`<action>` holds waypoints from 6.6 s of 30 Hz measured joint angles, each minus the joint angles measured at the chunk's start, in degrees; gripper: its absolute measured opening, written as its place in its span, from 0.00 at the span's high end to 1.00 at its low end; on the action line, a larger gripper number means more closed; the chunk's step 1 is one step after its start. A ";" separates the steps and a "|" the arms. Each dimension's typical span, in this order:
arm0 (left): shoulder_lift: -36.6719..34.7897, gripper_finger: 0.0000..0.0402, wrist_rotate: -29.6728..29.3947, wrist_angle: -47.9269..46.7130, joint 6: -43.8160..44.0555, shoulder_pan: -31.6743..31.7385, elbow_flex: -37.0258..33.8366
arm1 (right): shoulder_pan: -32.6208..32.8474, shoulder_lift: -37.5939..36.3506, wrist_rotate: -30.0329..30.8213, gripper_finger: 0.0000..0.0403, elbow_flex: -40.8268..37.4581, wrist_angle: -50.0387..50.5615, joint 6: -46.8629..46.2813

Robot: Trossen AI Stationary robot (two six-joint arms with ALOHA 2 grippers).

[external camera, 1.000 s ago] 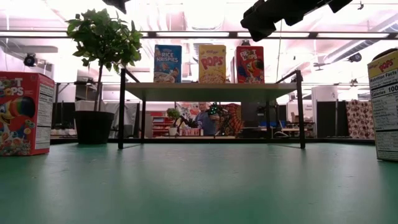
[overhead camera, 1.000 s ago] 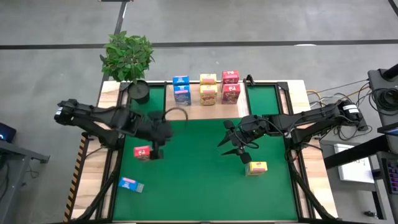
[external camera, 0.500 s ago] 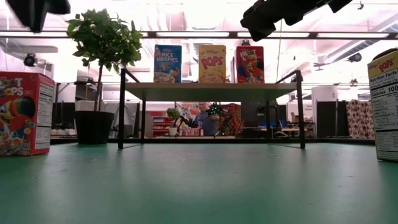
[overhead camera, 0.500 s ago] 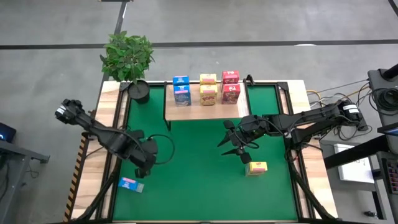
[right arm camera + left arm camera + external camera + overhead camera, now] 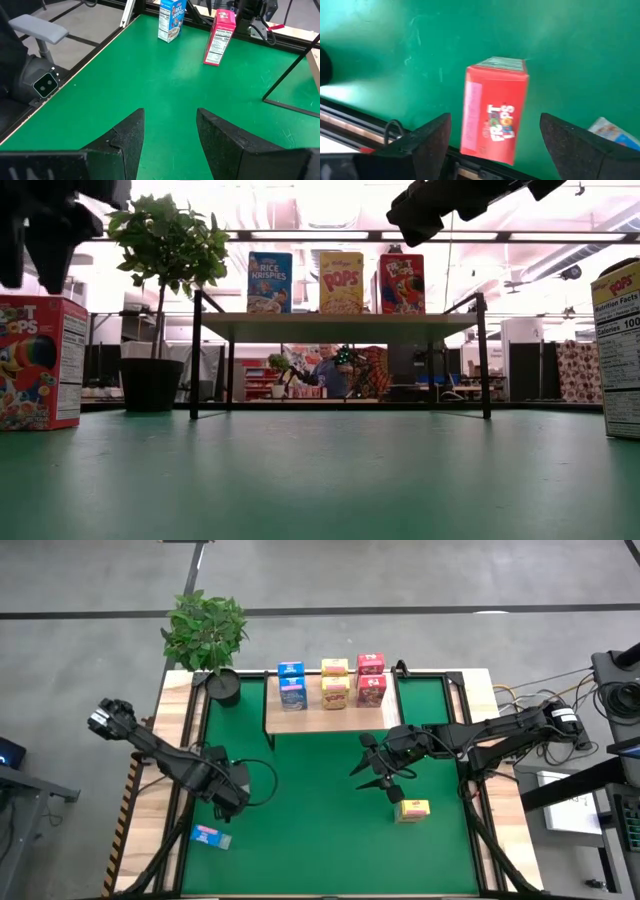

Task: Stack cereal on shelf
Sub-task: Put the red cereal box on the shelf aligned with the other red cereal boxes

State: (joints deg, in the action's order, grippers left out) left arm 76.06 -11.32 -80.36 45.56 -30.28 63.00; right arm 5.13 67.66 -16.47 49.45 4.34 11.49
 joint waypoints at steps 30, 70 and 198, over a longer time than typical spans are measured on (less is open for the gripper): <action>-1.32 0.63 -3.10 6.94 0.16 0.00 -4.63 | 0.00 -0.02 0.00 0.58 -0.02 0.07 -0.44; -1.15 0.65 -34.03 27.56 -15.08 -6.10 10.78 | 0.00 -5.70 -0.60 0.58 -0.02 -0.15 9.74; 15.21 0.65 -12.15 21.66 -42.34 29.42 33.03 | 1.25 -9.07 -0.44 0.58 -1.99 10.36 4.32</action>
State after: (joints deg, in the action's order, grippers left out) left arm 91.26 -23.46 -58.69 3.22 -0.86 96.03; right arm 6.37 58.59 -16.91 47.46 14.70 15.81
